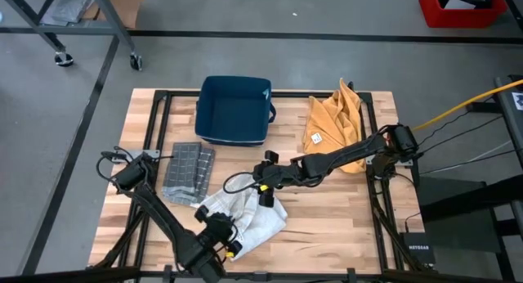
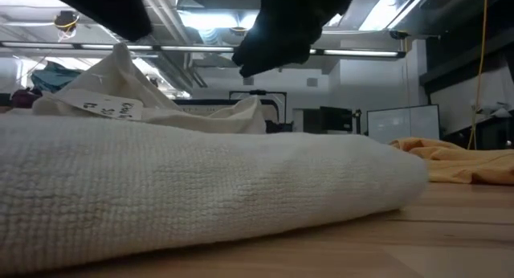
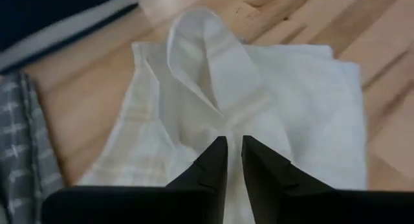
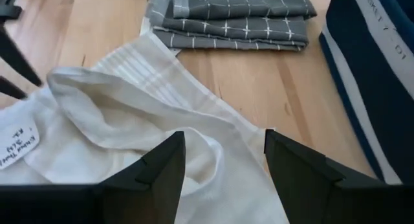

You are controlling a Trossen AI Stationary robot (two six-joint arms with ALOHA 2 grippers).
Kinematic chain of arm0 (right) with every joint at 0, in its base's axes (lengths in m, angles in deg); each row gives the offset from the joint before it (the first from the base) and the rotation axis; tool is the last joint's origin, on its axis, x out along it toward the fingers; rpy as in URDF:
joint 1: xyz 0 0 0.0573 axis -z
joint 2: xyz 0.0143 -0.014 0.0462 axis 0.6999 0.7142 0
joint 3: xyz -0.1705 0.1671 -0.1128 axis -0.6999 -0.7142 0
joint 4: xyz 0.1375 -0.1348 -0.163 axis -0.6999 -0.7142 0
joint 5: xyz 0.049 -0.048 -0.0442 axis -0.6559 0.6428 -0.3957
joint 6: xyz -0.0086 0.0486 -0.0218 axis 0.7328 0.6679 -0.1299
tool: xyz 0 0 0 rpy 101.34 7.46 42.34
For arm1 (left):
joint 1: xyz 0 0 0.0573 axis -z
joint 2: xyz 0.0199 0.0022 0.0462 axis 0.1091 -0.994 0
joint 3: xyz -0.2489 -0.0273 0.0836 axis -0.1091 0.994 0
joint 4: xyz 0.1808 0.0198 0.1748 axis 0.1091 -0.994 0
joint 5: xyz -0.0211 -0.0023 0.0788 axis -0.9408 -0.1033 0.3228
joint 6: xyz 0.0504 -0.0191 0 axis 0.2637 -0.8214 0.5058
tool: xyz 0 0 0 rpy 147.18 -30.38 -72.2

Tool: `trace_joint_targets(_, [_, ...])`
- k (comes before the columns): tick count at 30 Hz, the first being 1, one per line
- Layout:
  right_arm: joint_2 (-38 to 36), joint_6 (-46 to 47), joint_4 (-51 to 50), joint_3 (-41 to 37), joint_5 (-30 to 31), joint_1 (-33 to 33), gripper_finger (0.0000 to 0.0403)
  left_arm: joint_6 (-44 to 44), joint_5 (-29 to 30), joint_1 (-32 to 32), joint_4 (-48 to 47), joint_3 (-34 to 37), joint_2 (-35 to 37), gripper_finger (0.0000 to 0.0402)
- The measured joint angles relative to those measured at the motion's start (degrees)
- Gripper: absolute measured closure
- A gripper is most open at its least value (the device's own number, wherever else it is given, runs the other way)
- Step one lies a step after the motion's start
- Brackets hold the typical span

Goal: Fold towel
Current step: Fold the white patterned towel

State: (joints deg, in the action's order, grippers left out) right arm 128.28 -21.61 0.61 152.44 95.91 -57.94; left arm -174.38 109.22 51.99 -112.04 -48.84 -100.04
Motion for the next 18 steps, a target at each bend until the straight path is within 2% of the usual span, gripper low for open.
trace_joint_targets(5, [1.1, 0.4, -0.8, 0.0, -0.2, -0.2, 0.0189, 7.5, -1.4, -3.8, 0.1, 0.0, 0.0, 0.0376])
trace_joint_targets(9, [2.2, 1.1, -1.1, 0.0, 0.7, -0.8, 0.0189, 12.7, -5.5, -6.0, 0.1, 0.0, 0.0, 0.0382])
trace_joint_targets(18, [4.1, 1.5, -2.3, 0.0, 3.3, -1.1, 0.0189, 17.8, -14.9, -7.8, -0.4, 0.0, -0.1, 0.0382])
